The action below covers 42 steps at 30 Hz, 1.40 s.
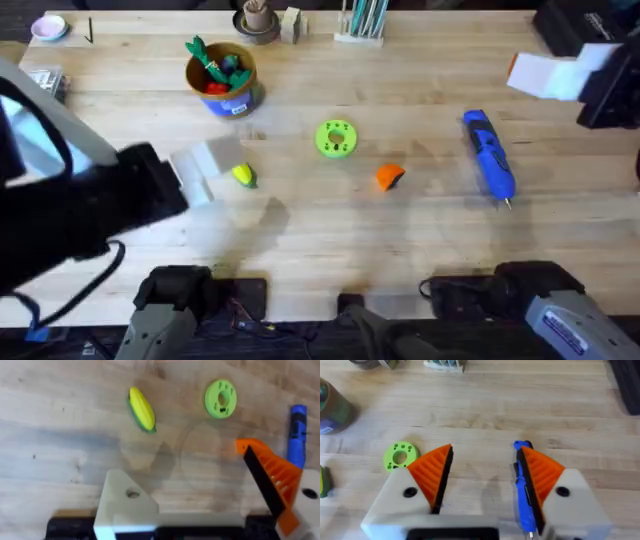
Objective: Pick up the gripper from the table and insert it into the empty holder that is missing its gripper. Then pick up a screw, insert it into the mounting hole, and use the screwdriver to tighten it. Finally, clean up the table by picking up the vegetable and placing it into the bucket.
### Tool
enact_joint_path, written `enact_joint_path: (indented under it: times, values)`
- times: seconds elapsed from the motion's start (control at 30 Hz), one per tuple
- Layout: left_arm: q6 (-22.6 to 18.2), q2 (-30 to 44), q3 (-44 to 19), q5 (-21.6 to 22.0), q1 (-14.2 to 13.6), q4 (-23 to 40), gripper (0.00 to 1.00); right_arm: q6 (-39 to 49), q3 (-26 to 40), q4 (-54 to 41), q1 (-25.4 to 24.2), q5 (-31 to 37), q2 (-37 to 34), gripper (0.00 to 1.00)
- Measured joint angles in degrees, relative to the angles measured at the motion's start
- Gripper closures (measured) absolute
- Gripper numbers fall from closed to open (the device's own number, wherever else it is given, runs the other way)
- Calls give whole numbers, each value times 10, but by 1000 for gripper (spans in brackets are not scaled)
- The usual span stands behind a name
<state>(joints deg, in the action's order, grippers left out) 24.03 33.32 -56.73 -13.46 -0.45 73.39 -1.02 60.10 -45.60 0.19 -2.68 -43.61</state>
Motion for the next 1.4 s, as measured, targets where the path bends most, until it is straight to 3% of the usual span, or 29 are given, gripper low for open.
enact_joint_path:
  times: [0.27, 0.6, 1.0, 1.4]
  values:
    - [-65, 0, 0, 33, 0, -163, 8, 0, 0, 0, 0, 0, 0, 163]
    - [-114, -37, 24, 58, 0, -266, 7, 0, 0, 0, 0, 0, 0, 163]
    - [-131, -173, 169, 60, 0, -400, 8, 0, 0, 0, 0, 0, 0, 163]
    - [-132, -258, 314, 53, 0, -536, 7, 0, 0, 0, 0, 0, 0, 163]
